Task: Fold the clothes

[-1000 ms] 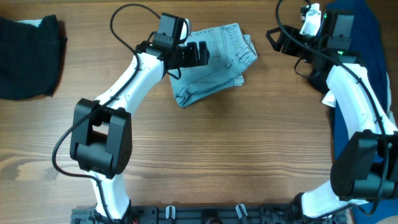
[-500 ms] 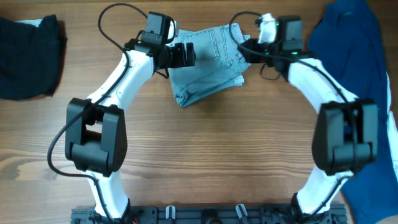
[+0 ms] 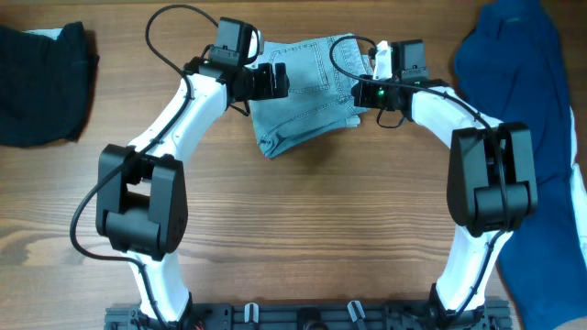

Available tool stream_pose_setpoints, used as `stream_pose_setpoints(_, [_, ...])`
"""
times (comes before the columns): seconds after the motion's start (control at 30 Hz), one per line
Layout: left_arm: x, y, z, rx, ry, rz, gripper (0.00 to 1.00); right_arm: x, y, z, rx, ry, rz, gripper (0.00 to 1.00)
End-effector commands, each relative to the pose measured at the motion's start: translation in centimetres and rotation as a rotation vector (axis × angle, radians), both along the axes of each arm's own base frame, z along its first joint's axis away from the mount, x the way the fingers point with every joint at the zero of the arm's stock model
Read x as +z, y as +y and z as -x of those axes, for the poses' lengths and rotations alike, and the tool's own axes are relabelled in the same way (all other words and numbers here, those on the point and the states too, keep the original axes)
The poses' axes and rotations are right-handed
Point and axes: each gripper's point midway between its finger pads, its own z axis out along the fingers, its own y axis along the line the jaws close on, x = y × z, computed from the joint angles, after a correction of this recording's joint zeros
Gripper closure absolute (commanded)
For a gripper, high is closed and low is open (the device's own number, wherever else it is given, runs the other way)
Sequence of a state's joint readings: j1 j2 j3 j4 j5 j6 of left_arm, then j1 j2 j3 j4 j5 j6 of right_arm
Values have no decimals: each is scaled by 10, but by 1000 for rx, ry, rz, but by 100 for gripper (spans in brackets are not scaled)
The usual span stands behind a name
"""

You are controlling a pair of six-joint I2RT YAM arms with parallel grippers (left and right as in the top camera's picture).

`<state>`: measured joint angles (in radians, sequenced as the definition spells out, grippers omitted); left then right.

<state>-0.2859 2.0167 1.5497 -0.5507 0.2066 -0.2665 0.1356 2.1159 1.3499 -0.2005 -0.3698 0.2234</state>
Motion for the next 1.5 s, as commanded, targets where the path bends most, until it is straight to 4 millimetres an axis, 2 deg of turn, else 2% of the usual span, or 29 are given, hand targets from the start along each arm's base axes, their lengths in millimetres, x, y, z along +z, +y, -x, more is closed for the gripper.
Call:
stream_pose_setpoints(0.0, [2, 2, -5, -12, -17, -17, 0, -25, 1, 13, 2, 85, -18, 96])
stream_pose_setpoints(0.03, [2, 2, -5, -12, -16, -17, 0, -17, 3, 11, 7, 73, -36, 94])
stream_pose_setpoints(0.07, [2, 3, -5, -11, -14, -18, 0, 0, 4, 8, 19, 49, -63, 89])
stream_pose_setpoints(0.1, [2, 5, -5, -9, -15, -19, 0, 11, 4, 7, 22, 33, -77, 80])
stream_pose_setpoints(0.17, [2, 7, -5, -46, -21, -25, 0, 46, -1, 5, 20, -12, -98, 48])
stream_pose_setpoints(0.2, [1, 7, -4, -77, -24, -30, 0, 59, -5, 5, 15, -27, -98, 39])
stream_pose_setpoints(0.27, [-3, 14, 2, -125, -12, -65, 0, 96, -15, 10, 18, -84, -86, 15])
stream_pose_setpoints(0.33, [-7, 22, 6, -138, 8, -87, 0, 124, -28, 15, -5, -125, -57, 8])
stream_pose_setpoints(0.47, [-14, 34, 2, -122, 18, -93, 0, 163, -58, 28, -82, -176, 11, 5])
stream_pose_setpoints(0.6, [-29, 36, -2, -133, 22, -113, 0, 182, -70, 36, -95, -207, 30, 5])
stream_pose_setpoints(0.77, [-50, 35, -5, -134, 42, -123, 0, 180, -70, 40, -95, -188, 31, 6])
stream_pose_setpoints(0.9, [-59, 32, -5, -141, 51, -123, 0, 180, -70, 40, -96, -188, 32, 7])
stream_pose_setpoints(1.1, [-60, 10, -6, -178, 22, -119, 0, 180, -71, 40, -100, -188, 37, 7])
stream_pose_setpoints(1.3, [-87, -8, 1, -197, 62, -119, 0, 179, -74, 39, -108, -190, 51, 7])
stream_pose_setpoints(1.47, [-106, -3, 3, -136, 110, -127, 10, 179, -74, 39, -110, -190, 54, 7])
